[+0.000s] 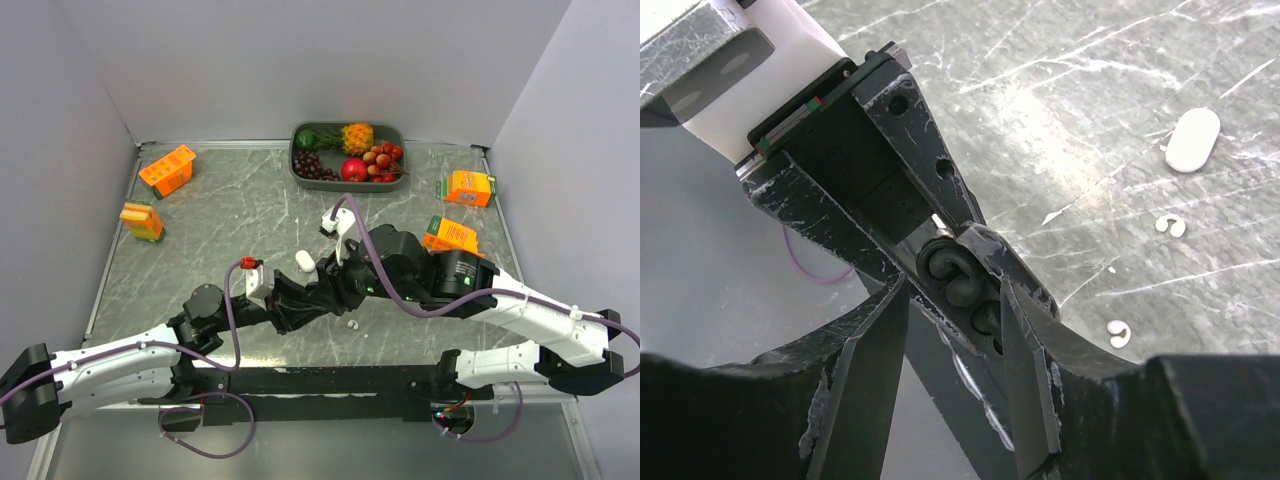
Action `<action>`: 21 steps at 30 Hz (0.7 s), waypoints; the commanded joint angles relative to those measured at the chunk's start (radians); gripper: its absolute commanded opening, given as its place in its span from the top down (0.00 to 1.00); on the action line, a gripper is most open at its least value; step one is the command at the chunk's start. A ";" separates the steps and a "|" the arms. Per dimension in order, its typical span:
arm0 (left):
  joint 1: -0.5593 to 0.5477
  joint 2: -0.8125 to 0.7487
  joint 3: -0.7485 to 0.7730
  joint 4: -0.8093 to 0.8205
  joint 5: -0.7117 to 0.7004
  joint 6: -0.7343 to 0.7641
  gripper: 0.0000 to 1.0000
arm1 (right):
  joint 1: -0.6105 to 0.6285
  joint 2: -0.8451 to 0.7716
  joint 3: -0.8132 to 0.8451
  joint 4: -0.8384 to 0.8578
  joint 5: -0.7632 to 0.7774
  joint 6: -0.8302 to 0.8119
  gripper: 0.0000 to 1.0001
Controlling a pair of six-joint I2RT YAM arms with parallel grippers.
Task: Insert the wireless bluetooth earbuds into the charging case
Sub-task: Adjust the earbud with the charging case.
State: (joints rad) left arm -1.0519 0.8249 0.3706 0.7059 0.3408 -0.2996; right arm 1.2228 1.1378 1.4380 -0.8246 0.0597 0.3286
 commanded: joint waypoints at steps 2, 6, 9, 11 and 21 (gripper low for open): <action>-0.008 -0.018 0.050 0.060 -0.028 0.007 0.99 | -0.008 -0.041 -0.001 0.010 0.031 0.026 0.50; -0.010 -0.015 0.054 0.053 -0.036 0.004 0.99 | -0.009 -0.033 -0.002 0.008 0.029 0.027 0.50; -0.008 -0.009 0.065 0.035 -0.051 -0.001 0.99 | -0.009 -0.033 -0.010 0.016 0.023 0.032 0.51; -0.008 -0.004 0.073 0.027 -0.059 -0.009 0.99 | -0.008 -0.035 -0.008 0.019 0.029 0.033 0.51; -0.008 0.013 0.083 0.012 -0.066 -0.024 0.99 | -0.009 -0.036 -0.005 0.021 0.052 0.043 0.50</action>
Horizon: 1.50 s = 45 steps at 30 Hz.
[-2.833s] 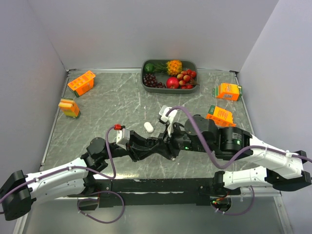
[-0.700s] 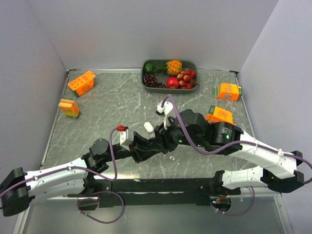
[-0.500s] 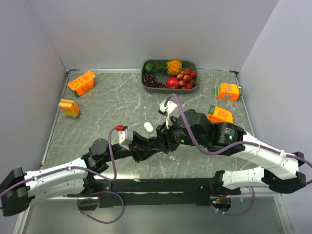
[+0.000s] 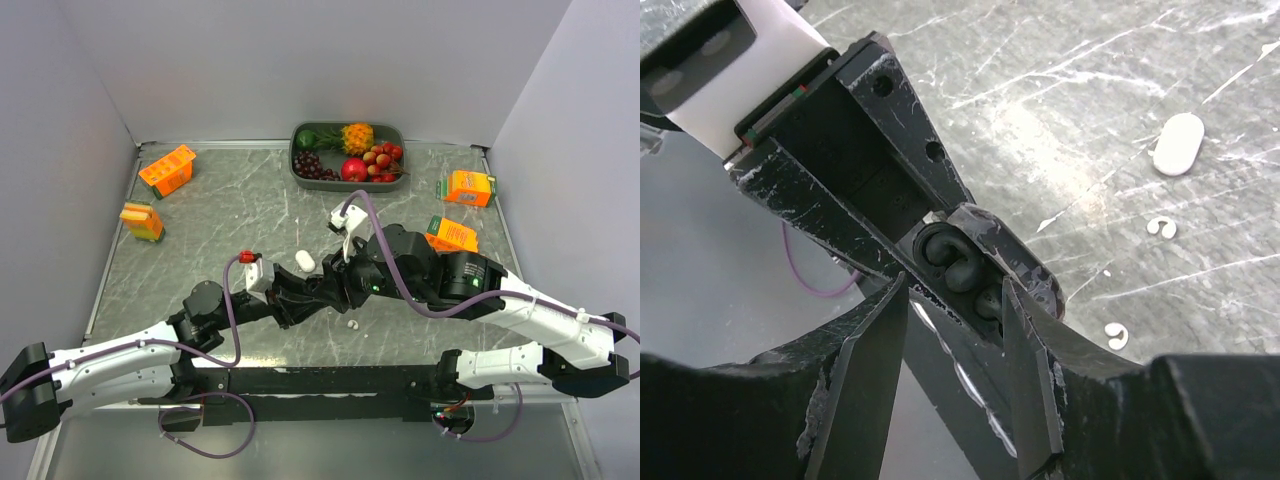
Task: Insert the wireless bluetooth earbuds into the charging case
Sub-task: Adjust the earbud with the charging case.
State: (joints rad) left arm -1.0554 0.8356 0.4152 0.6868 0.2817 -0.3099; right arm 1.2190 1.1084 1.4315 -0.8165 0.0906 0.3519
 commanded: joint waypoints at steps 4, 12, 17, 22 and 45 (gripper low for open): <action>-0.006 0.003 0.054 0.028 0.008 -0.014 0.99 | -0.006 0.005 -0.014 0.016 0.032 0.030 0.51; -0.012 -0.001 0.056 0.031 0.007 -0.009 0.99 | -0.007 0.019 -0.003 0.010 0.060 0.055 0.57; -0.017 0.003 0.054 0.037 0.007 -0.008 0.99 | -0.006 0.013 -0.005 0.028 0.080 0.074 0.58; -0.018 0.003 0.048 0.046 0.005 -0.006 0.99 | -0.009 0.013 -0.013 0.040 0.083 0.093 0.60; -0.028 0.008 0.043 0.072 -0.038 -0.009 0.99 | -0.013 -0.008 -0.060 0.074 0.080 0.110 1.00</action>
State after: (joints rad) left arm -1.0664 0.8379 0.4259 0.6651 0.2401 -0.3092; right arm 1.2114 1.1149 1.3979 -0.7887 0.1459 0.4522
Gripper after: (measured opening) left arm 0.337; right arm 0.008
